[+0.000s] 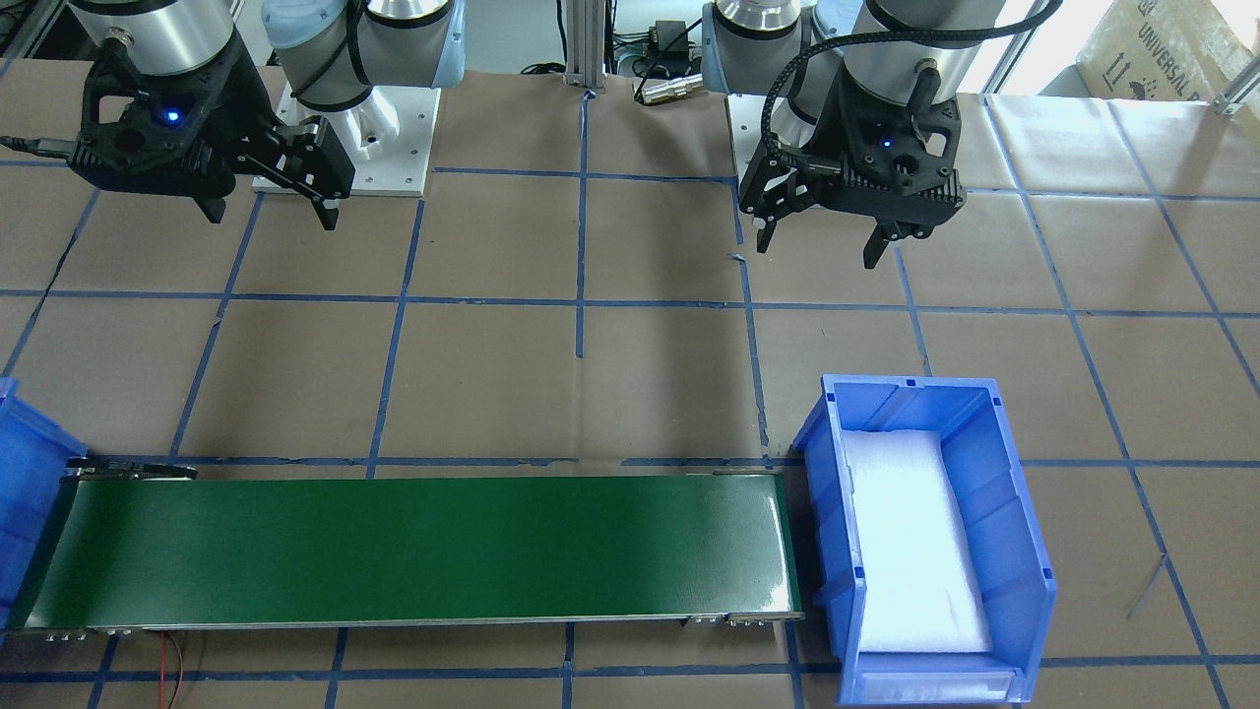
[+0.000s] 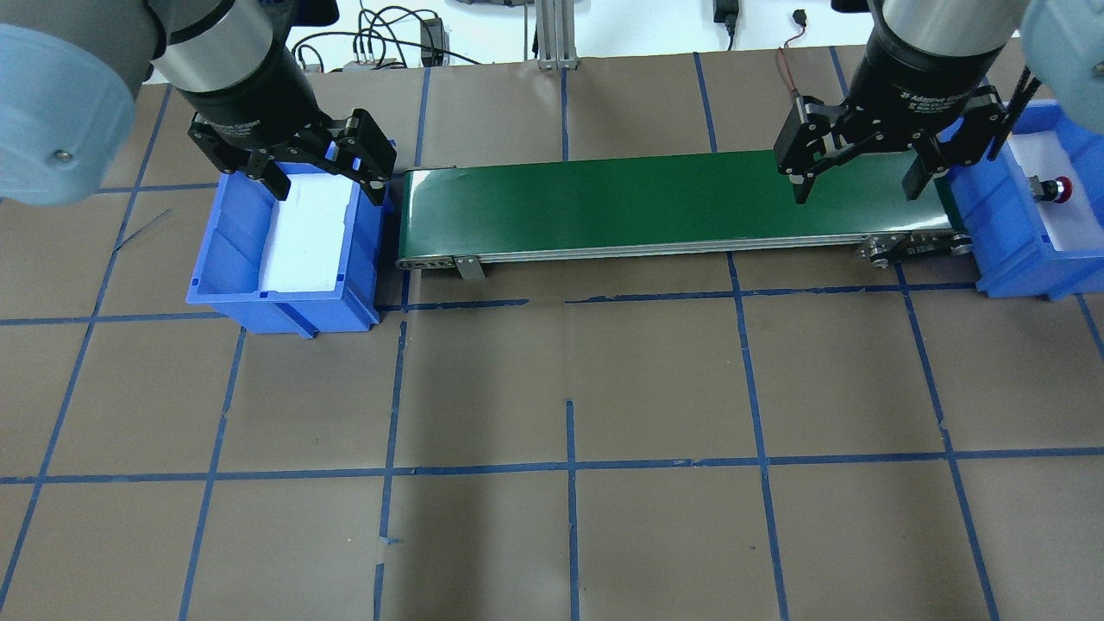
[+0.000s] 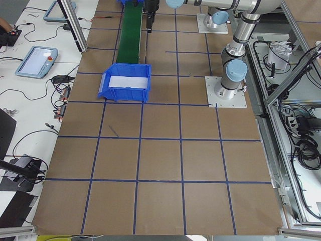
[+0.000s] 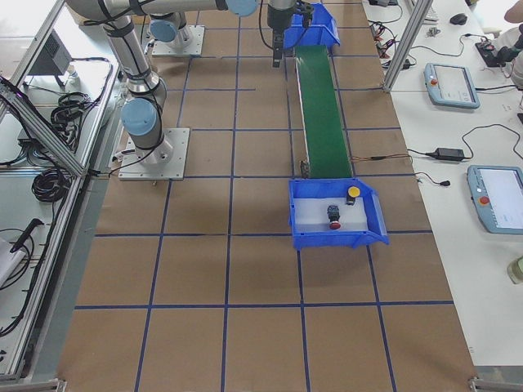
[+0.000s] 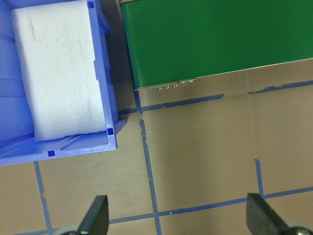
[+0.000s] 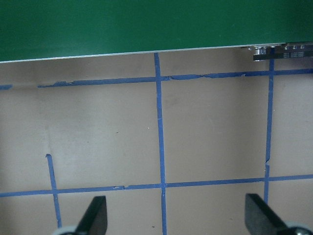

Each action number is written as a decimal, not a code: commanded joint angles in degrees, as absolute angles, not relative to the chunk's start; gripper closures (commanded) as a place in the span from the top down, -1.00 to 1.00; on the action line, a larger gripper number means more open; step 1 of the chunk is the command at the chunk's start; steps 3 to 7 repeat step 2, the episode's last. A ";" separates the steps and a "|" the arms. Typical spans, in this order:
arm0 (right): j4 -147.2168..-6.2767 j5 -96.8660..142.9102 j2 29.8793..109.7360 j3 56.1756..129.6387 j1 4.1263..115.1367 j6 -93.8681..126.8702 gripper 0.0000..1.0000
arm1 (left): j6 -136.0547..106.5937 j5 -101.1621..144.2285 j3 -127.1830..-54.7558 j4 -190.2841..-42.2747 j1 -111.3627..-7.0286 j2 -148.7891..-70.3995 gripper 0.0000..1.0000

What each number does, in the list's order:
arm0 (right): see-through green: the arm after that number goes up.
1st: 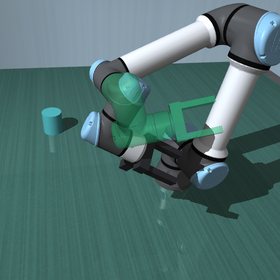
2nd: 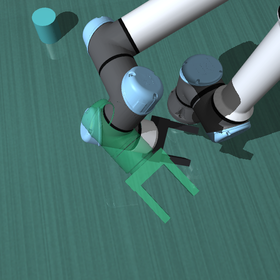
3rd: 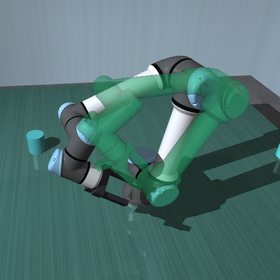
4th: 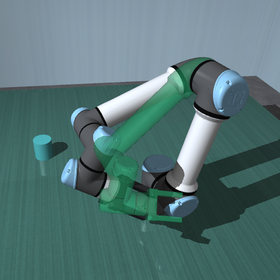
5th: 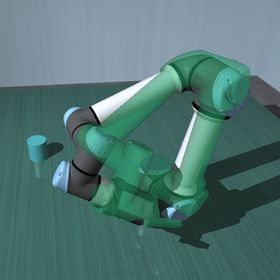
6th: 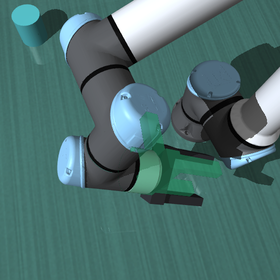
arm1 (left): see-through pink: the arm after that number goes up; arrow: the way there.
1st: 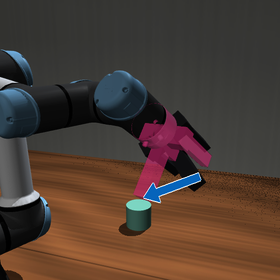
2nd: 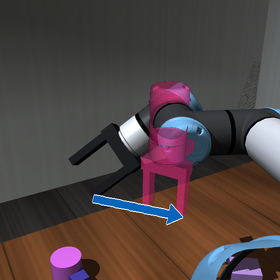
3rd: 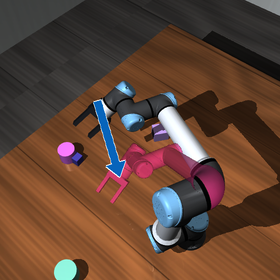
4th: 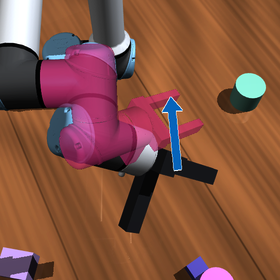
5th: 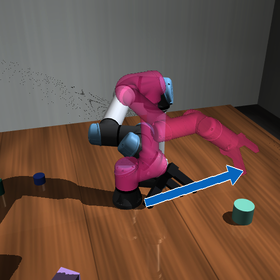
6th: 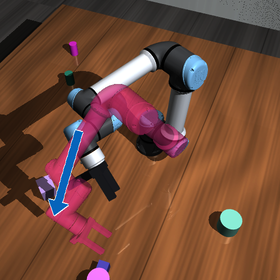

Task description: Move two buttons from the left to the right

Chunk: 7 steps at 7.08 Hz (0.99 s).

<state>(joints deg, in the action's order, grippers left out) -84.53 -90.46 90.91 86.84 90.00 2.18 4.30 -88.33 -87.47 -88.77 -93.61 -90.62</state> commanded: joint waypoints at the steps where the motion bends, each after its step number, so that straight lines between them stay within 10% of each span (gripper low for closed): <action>1: -84.99 -90.17 90.27 87.01 90.09 1.41 0.98 | 4.31 -88.33 -87.54 -88.77 -93.60 -90.62 1.00; 7: -84.99 -90.09 90.61 87.01 90.09 1.75 0.98 | 4.31 -88.33 -87.63 -88.77 -93.69 -90.53 1.00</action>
